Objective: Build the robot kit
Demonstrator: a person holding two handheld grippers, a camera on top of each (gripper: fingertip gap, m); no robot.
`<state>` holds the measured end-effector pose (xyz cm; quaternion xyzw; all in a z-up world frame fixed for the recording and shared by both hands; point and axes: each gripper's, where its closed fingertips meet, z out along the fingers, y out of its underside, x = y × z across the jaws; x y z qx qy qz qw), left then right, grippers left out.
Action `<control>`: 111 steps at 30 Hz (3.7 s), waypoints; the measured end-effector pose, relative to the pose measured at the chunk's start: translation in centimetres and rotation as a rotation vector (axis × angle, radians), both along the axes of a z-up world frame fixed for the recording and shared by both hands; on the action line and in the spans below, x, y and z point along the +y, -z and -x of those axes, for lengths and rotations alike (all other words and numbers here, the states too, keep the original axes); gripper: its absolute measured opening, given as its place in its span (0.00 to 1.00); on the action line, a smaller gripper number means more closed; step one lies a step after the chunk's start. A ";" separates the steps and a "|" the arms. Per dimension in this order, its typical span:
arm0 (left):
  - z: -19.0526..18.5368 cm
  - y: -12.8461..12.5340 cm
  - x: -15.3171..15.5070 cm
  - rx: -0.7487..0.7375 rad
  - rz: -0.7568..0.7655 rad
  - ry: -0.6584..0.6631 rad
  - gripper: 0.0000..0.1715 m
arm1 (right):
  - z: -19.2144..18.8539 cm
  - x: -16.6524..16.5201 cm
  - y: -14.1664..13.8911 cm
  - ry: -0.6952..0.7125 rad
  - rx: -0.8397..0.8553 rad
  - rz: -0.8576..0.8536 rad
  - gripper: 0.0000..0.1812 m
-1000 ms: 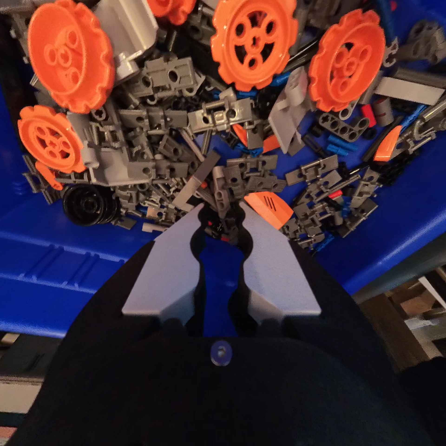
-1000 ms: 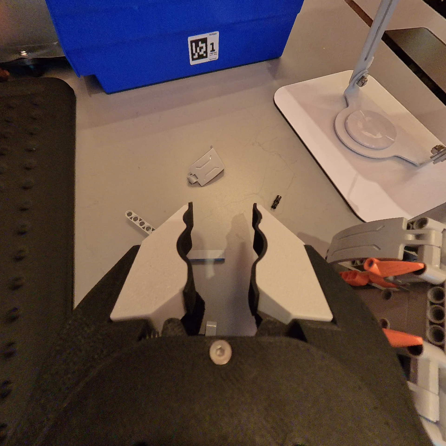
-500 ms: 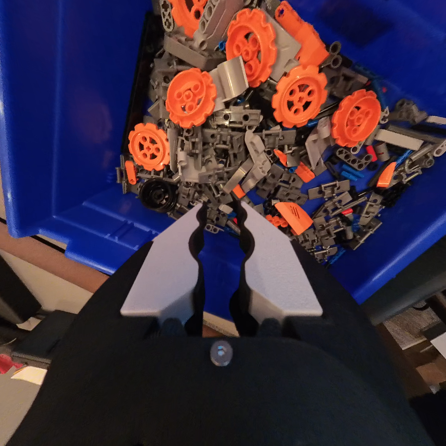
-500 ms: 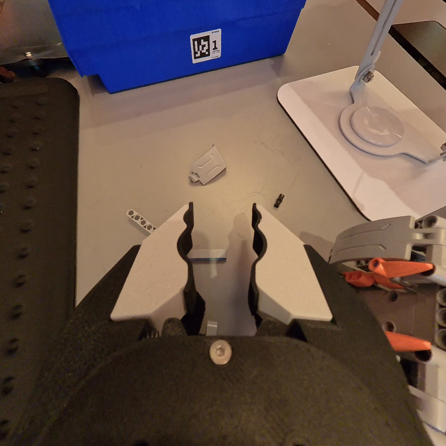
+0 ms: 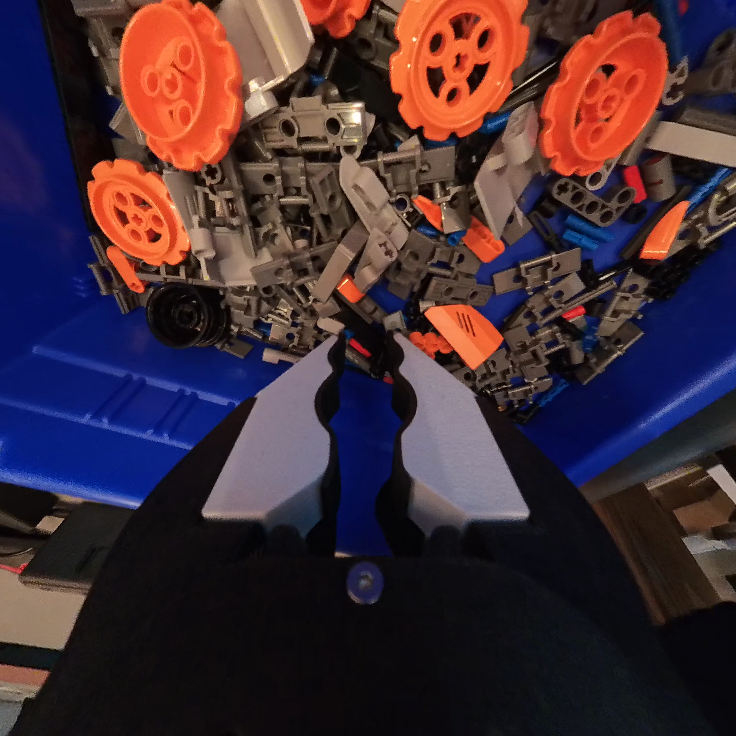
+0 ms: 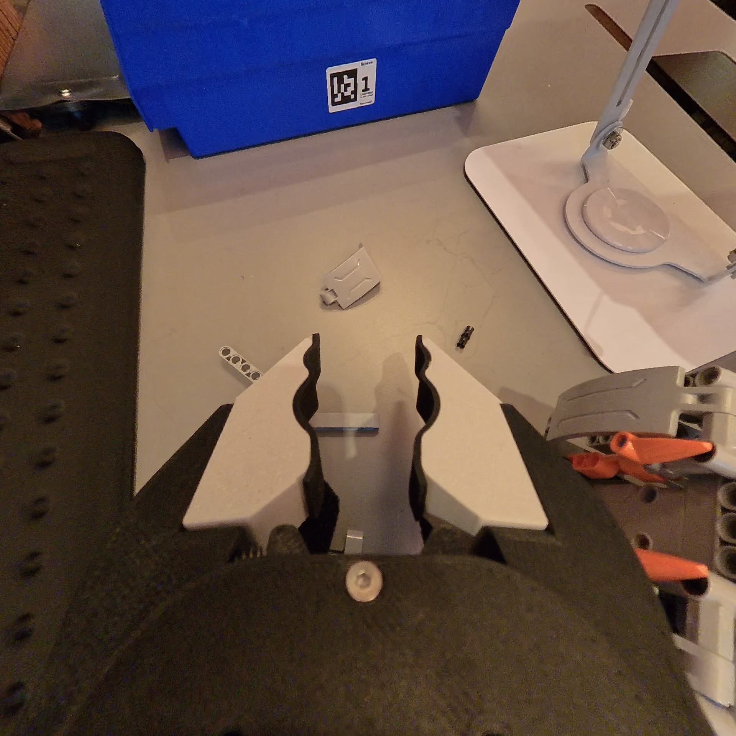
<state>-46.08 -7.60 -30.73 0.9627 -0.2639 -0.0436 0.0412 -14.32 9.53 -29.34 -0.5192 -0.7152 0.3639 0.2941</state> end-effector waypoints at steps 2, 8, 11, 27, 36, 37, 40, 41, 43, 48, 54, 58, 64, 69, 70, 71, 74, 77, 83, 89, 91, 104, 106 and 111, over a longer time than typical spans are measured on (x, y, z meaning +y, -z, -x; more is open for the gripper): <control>0.0 0.3 0.2 0.017 0.006 0.006 0.08 | 0.0 -0.1 0.0 -0.002 0.001 0.001 0.25; -1.3 1.5 1.5 -0.008 -0.001 0.046 0.02 | 0.0 -0.1 -0.1 -0.006 0.002 0.005 0.25; -2.2 1.5 2.6 -0.044 -0.036 0.058 0.00 | 0.0 -0.1 -0.1 -0.006 0.003 0.007 0.25; 1.2 -2.2 0.2 -0.028 -0.023 -0.049 0.07 | 0.0 -0.2 -0.1 -0.011 0.006 0.027 0.25; -0.1 0.5 -0.1 -0.007 0.098 0.000 0.07 | 0.0 -0.3 -0.2 -0.012 0.007 0.031 0.25; -0.2 0.7 0.0 -0.005 0.099 -0.002 0.07 | -0.1 -0.3 -0.3 -0.012 0.008 0.032 0.25; 1.1 0.9 0.3 0.053 0.091 -0.033 0.06 | -0.1 -0.3 -0.3 -0.013 0.011 0.033 0.25; 1.2 1.0 0.3 0.049 0.099 -0.043 0.07 | -0.1 -0.3 -0.3 -0.013 0.011 0.034 0.25; 1.9 1.1 1.1 0.078 0.059 -0.057 0.06 | -0.1 -0.3 -0.4 -0.014 0.013 0.036 0.25; 2.9 -0.1 2.6 0.067 -0.043 -0.100 0.05 | -0.1 -0.3 -0.4 -0.012 0.013 0.042 0.25; 2.3 -0.2 1.5 0.043 0.025 -0.039 0.06 | 0.0 -0.2 -0.2 -0.012 0.008 0.051 0.24; 1.8 0.9 0.3 0.037 0.123 -0.035 0.08 | -0.1 -0.3 -0.2 -0.015 0.007 0.051 0.24; 0.2 1.5 0.3 -0.009 0.154 0.005 0.02 | -0.1 -0.3 -0.2 -0.015 0.005 0.055 0.24; -1.5 1.1 0.8 -0.066 0.118 0.052 0.00 | -0.1 -0.2 -0.1 -0.013 0.002 0.056 0.24; -1.9 0.8 0.9 -0.094 0.108 0.047 0.02 | -0.1 -0.2 0.0 -0.012 0.002 0.056 0.24; -2.5 0.6 0.8 -0.123 0.107 0.042 0.04 | -0.1 -0.1 0.0 -0.011 0.002 0.057 0.24; -3.5 0.8 0.0 -0.162 0.146 0.045 0.13 | -0.1 0.0 0.1 -0.007 -0.001 0.063 0.24; -4.0 1.6 -0.8 -0.154 0.198 0.066 0.10 | -0.1 0.0 0.1 -0.008 -0.004 0.061 0.24; -6.6 1.1 2.2 -0.217 0.040 0.134 0.07 | -0.1 0.0 0.2 -0.006 -0.006 0.059 0.24; -4.8 -1.8 2.8 -0.204 -0.028 0.081 0.16 | -0.1 0.0 0.2 -0.008 -0.005 0.064 0.24; -3.0 -2.0 1.4 -0.150 0.032 0.034 0.16 | -0.1 0.0 0.2 -0.008 -0.006 0.066 0.24; -1.6 0.9 -2.2 -0.051 0.252 0.029 0.03 | -0.1 -0.1 0.2 -0.009 -0.007 0.065 0.24; -2.6 1.0 -2.1 -0.087 0.250 0.057 0.03 | -0.1 -0.1 0.2 -0.010 -0.007 0.066 0.24; -5.5 0.0 1.1 -0.260 0.085 0.092 0.02 | -0.1 -0.1 0.1 -0.011 -0.005 0.069 0.24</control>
